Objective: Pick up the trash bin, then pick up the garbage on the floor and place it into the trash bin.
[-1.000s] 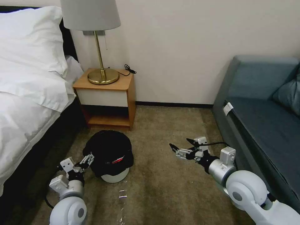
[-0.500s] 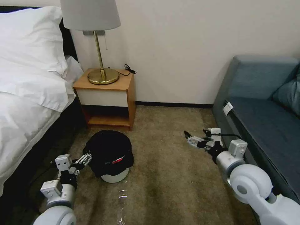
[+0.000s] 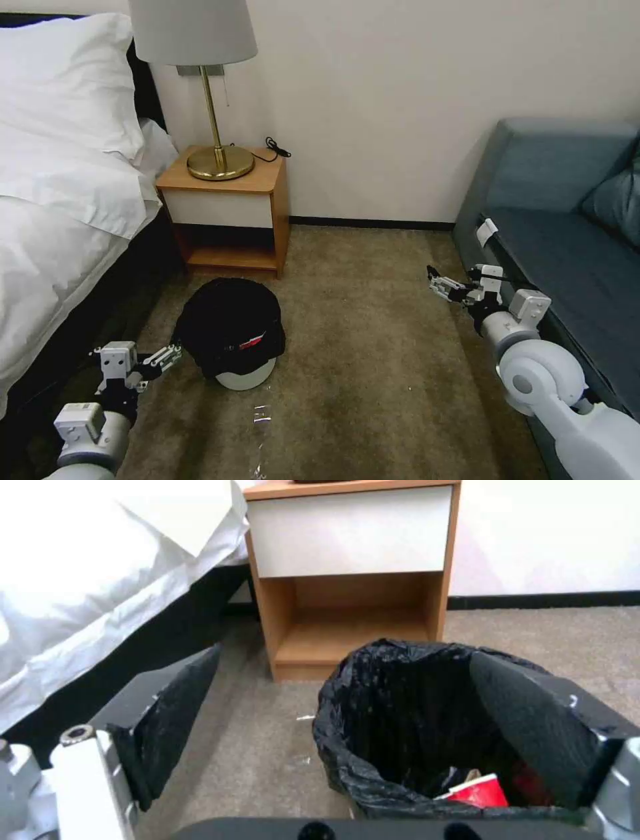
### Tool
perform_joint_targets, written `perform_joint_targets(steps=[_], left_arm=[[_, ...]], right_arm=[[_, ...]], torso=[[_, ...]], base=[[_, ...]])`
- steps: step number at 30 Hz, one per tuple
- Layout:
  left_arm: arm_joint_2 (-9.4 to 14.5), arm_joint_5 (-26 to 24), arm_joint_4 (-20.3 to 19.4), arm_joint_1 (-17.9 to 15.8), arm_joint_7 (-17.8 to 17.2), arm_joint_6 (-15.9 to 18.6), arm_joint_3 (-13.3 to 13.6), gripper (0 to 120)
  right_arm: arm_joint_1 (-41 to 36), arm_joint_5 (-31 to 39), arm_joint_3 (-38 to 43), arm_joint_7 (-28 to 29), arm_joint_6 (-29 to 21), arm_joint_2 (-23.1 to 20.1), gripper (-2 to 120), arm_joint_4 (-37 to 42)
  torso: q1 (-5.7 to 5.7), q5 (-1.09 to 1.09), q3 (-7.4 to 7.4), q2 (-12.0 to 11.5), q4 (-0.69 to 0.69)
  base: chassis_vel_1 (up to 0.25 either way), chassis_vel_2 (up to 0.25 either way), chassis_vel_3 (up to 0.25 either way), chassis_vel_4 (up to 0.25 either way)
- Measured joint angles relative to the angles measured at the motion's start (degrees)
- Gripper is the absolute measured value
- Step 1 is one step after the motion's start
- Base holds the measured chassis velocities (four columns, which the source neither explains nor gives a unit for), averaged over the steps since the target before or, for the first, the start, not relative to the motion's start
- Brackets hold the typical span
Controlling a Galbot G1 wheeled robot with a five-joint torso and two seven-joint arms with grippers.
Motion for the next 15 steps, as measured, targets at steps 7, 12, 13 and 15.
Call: perform_joint_targets(steps=[7, 12, 13, 15], left_arm=[[-0.1, -0.1, 0.1, -0.1, 0.0, 0.0, 0.1, 100], [-0.1, -0.1, 0.1, -0.1, 0.0, 0.0, 0.1, 100], [-0.1, -0.1, 0.1, -0.1, 0.0, 0.0, 0.1, 100], [-0.1, -0.1, 0.1, -0.1, -0.1, 0.0, 0.1, 100]], right_arm=[[0.0, 0.0, 0.0, -0.1, 0.0, 0.0, 100, 0.0], [0.0, 0.0, 0.0, -0.2, 0.0, 0.0, 100, 0.0], [0.0, 0.0, 0.0, -0.2, 0.0, 0.0, 100, 0.0], [0.0, 0.0, 0.0, -0.2, 0.0, 0.0, 100, 0.0]], torso=[[0.00, 0.00, 0.00, 0.0, 0.00], [0.00, 0.00, 0.00, 0.0, 0.00], [0.00, 0.00, 0.00, 0.0, 0.00], [0.00, 0.00, 0.00, 0.0, 0.00]], base=[[0.000, 0.000, 0.000, 0.000], [0.000, 0.000, 0.000, 0.000], [0.000, 0.000, 0.000, 0.000], [0.000, 0.000, 0.000, 0.000]])
